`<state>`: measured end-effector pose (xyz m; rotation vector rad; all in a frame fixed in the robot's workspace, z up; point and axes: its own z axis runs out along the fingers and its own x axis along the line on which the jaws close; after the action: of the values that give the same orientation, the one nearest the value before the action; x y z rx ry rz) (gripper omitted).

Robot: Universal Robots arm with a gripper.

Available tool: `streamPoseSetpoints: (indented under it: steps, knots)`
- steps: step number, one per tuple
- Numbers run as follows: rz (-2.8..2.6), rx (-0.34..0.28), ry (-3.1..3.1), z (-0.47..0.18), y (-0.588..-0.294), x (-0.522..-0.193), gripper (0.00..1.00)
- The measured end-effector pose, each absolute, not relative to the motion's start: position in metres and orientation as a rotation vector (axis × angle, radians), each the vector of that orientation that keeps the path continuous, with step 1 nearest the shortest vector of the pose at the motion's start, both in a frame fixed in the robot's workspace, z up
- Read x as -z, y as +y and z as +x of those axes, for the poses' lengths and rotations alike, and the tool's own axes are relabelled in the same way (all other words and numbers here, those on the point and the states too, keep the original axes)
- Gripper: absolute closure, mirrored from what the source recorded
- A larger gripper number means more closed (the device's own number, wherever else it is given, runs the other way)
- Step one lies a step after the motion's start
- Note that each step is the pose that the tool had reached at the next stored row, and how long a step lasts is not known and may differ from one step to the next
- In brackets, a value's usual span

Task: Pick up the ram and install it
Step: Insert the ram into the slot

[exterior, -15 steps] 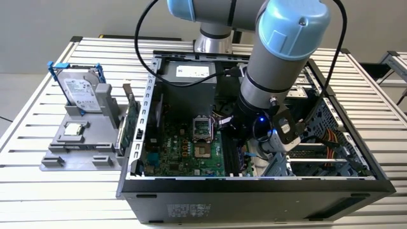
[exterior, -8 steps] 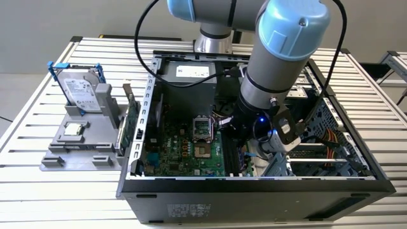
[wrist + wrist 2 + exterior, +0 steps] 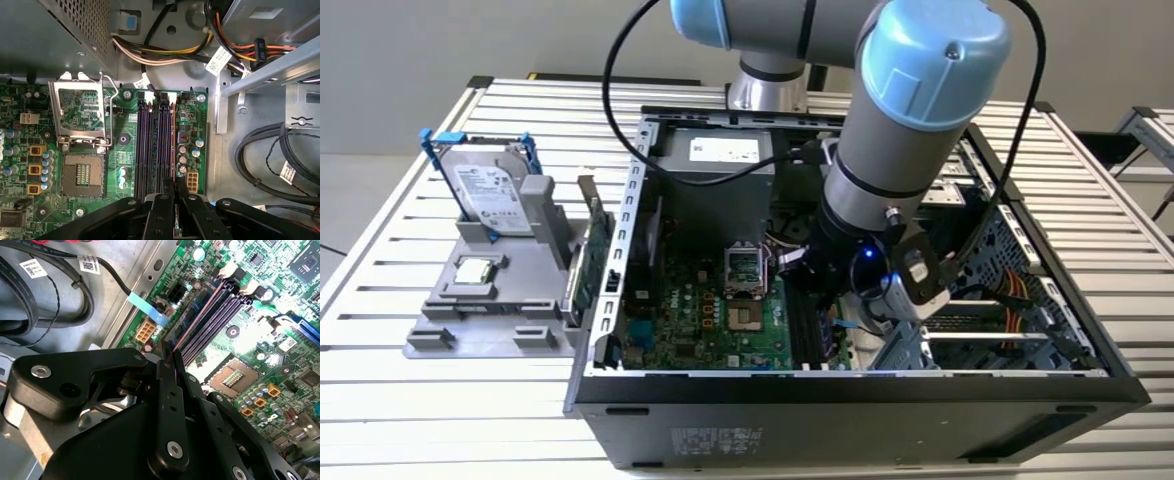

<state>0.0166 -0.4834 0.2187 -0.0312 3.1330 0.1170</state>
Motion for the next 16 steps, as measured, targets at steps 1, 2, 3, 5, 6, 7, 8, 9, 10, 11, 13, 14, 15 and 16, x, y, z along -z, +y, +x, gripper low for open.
streamPoseSetpoints:
  steps: [1, 2, 3, 5, 6, 7, 8, 9, 10, 11, 13, 14, 15, 16]
  knots:
    - [-0.031, -0.117, 3.133, 0.0166, -0.4834, -0.2184, 1.00]
    - [-0.031, -0.116, 3.133, 0.0166, -0.4834, -0.2184, 1.00]
    - [-0.031, -0.116, 3.133, 0.0166, -0.4834, -0.2184, 1.00]
    - [-0.030, -0.117, 3.133, 0.0166, -0.4834, -0.2183, 1.00]
    - [-0.028, -0.117, 3.133, 0.0166, -0.4834, -0.2183, 1.00]
    - [-0.027, -0.117, 3.133, 0.0166, -0.4834, -0.2183, 1.00]
    - [-0.024, -0.117, 3.133, 0.0166, -0.4834, -0.2183, 1.00]
    - [-0.021, -0.117, 3.133, 0.0166, -0.4834, -0.2183, 1.00]
    - [-0.018, -0.117, 3.133, 0.0166, -0.4835, -0.2183, 1.00]
    - [-0.013, -0.117, 3.133, 0.0167, -0.4835, -0.2183, 1.00]
    - [-0.012, -0.117, 3.133, 0.0171, -0.4836, -0.2183, 1.00]
    - [-0.012, -0.117, 3.133, 0.0173, -0.4836, -0.2183, 1.00]
    - [-0.011, -0.117, 3.133, 0.0174, -0.4836, -0.2183, 1.00]
    - [-0.011, -0.117, 3.133, 0.0175, -0.4837, -0.2183, 1.00]
